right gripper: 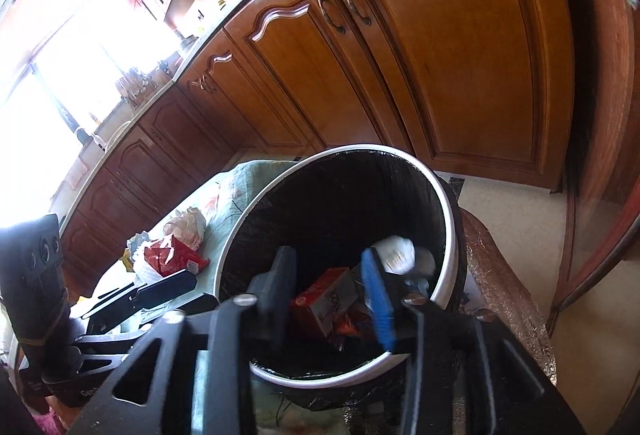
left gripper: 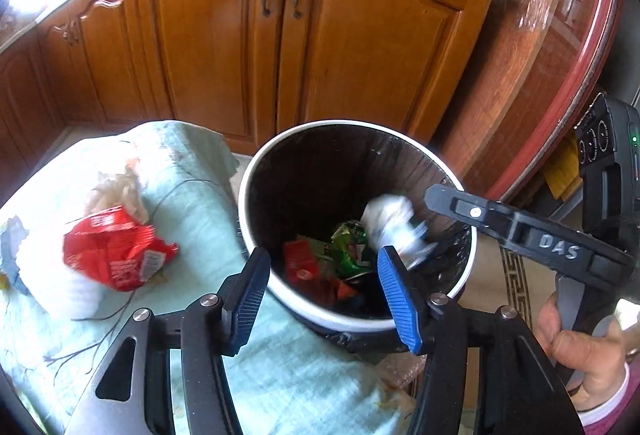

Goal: Collect trash
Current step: 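Open both grippers to drop the carton and wrapper into the bin, then move both open grippers toward the red chip bag and white foam net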

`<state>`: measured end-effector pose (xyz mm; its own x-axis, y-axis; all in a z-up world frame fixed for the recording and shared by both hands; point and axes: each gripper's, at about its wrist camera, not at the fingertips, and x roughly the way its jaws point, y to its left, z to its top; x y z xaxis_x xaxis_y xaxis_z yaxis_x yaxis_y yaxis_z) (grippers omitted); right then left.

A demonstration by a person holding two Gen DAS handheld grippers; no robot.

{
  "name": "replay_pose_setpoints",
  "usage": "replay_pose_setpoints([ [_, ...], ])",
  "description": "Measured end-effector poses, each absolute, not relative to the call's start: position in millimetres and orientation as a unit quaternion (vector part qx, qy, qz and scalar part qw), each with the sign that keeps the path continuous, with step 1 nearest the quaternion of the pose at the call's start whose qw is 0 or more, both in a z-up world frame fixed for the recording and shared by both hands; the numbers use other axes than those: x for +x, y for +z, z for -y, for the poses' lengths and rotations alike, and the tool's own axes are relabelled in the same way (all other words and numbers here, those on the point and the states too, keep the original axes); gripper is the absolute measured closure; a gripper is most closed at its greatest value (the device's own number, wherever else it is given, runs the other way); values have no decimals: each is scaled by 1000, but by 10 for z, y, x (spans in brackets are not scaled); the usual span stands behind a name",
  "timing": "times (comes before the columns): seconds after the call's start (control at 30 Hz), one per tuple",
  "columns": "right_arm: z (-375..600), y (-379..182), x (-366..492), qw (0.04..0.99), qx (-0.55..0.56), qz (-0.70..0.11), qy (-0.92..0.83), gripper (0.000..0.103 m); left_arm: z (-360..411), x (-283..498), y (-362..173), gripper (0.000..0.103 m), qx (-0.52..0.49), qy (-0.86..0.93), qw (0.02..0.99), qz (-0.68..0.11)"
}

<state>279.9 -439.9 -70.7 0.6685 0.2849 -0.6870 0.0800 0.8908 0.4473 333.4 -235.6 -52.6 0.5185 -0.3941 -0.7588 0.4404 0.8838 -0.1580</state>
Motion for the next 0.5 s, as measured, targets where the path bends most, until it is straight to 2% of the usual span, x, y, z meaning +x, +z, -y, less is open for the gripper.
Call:
replay_pose_setpoints([
  [0.07,4384,-687,2795,887,227,-398,58,47,2269,3252,-533,43,21,-231,876,-423],
  [0.17,4327,-648,2736,889,228,-392,58,44,2110,3140,-549,43,7,-218,880,-423],
  [0.3,4189,-589,2625,897,226,-376,61,27,1846,2998,-588,42,-15,-195,883,-426],
  [0.5,3786,-558,2489,908,197,-363,76,17,1411,2794,-622,42,-51,-154,888,-431],
])
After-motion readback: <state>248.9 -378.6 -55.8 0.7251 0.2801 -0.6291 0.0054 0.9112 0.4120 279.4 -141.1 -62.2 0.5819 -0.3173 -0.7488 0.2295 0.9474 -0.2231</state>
